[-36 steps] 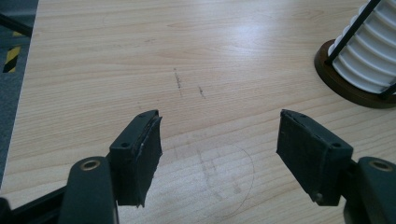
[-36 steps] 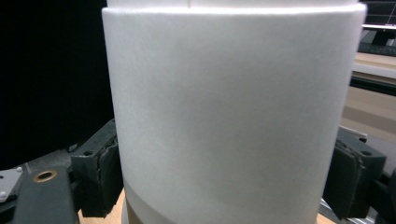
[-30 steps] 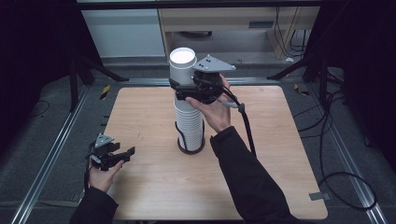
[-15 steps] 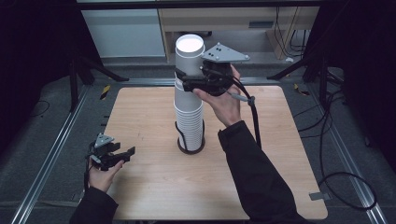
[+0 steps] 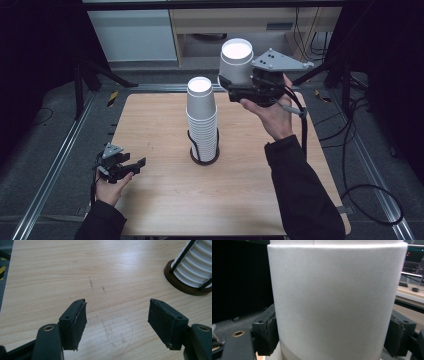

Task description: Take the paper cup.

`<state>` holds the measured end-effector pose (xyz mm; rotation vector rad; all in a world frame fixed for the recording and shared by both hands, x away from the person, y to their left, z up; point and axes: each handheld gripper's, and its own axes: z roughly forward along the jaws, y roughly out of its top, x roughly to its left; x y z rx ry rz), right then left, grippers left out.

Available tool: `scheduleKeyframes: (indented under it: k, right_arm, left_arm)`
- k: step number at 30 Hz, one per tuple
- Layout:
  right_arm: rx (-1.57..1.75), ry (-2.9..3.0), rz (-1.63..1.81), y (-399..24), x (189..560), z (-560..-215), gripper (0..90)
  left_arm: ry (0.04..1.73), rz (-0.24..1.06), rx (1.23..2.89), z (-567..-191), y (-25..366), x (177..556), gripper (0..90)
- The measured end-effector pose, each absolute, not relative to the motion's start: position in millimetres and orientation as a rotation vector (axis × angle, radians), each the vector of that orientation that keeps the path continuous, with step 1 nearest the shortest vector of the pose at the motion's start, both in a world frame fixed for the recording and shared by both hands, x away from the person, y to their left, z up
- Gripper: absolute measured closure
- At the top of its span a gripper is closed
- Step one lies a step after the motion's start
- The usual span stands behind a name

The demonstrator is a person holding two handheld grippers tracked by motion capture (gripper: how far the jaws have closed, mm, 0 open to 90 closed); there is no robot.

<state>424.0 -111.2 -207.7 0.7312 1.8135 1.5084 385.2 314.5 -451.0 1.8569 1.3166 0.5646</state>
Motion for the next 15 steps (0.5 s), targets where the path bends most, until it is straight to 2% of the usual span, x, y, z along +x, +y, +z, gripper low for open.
scheduleKeyframes:
  k: [9,15]
  right_arm:
    - [0.758,1.839,1.429,-153.0,407.7,-235.9,17.2]
    - [0.734,1.914,1.372,-173.9,397.1,-271.1,17.1]
  left_arm:
    - [1.286,0.55,1.873,-449.6,309.0,384.5,30.7]
    - [1.224,0.522,1.9,-445.8,301.3,383.4,30.7]
